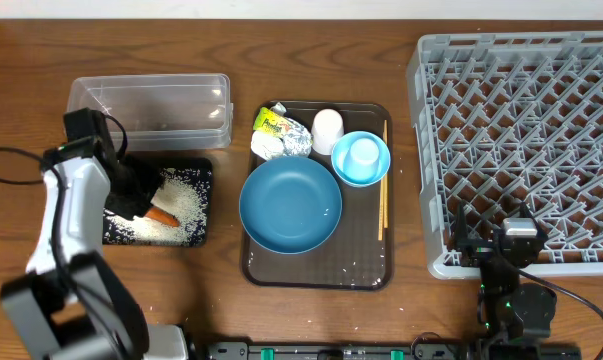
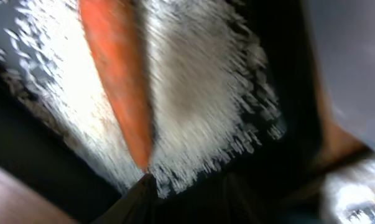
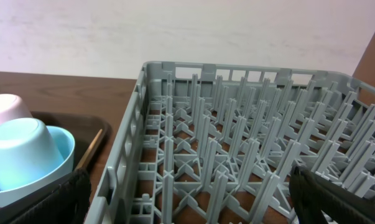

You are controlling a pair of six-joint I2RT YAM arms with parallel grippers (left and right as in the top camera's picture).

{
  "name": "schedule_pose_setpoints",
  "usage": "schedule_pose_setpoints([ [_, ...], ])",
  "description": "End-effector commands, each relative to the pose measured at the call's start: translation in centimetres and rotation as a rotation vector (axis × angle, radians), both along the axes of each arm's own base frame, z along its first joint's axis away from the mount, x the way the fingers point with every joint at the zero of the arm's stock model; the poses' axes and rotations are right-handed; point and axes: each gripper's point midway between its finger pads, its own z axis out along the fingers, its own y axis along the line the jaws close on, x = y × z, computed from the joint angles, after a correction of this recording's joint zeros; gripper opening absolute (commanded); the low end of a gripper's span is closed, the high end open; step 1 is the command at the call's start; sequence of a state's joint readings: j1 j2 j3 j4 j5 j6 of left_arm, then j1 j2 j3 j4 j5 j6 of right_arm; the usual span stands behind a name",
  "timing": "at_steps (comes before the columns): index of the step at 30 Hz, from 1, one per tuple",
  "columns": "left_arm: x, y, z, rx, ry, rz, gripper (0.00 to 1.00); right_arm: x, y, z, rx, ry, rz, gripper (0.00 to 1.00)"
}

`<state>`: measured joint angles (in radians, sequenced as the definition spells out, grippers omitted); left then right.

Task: Sort waste into correct bins and load items into the dishwasher rack
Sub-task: 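Carry the carrot left and lower it onto the rice on the black tray, then open the left gripper to release the carrot and withdraw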

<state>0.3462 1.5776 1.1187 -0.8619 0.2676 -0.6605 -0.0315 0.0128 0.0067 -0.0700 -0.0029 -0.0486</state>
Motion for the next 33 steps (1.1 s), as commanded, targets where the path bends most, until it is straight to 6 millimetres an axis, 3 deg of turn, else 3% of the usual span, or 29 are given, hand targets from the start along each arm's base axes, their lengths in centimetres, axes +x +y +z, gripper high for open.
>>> schedule_pose_setpoints([
  [1,0.0,-1.8,4.3,-0.040,-0.148,-0.091,0.38,0.0,0.3,-0.1,-0.013,0.001,0.009,0.99],
  [7,-4.1,-3.5,9.6,0.013,-0.250,-0.177,0.45,0.0,0.3,-0.1,-0.013,0.001,0.009,0.99],
  [11,-8.0,-4.9,11.8,0.039,-0.277,-0.228,0.60,0.0,0.3,-0.1,-0.013,0.001,0.009,0.99],
  [15,-11.6,-6.2,12.4,0.035,-0.262,-0.239,0.77,0.0,0.3,-0.1,-0.013,0.001,0.009,0.99],
  [21,-16.0,-7.8,12.8,0.053,-0.263,-0.309,0.77,0.0,0.3,-0.1,-0.013,0.001,0.009,0.99],
  [31,-18.8,-9.3,14.2,0.074,-0.390,-0.269,0.77,0.0,0.3,-0.1,-0.013,0.001,0.009,0.99],
  [33,-19.1,-9.4,14.2,0.064,-0.387,-0.244,0.88,0.0,0.3,-0.1,-0.013,0.001,0.009,0.99],
])
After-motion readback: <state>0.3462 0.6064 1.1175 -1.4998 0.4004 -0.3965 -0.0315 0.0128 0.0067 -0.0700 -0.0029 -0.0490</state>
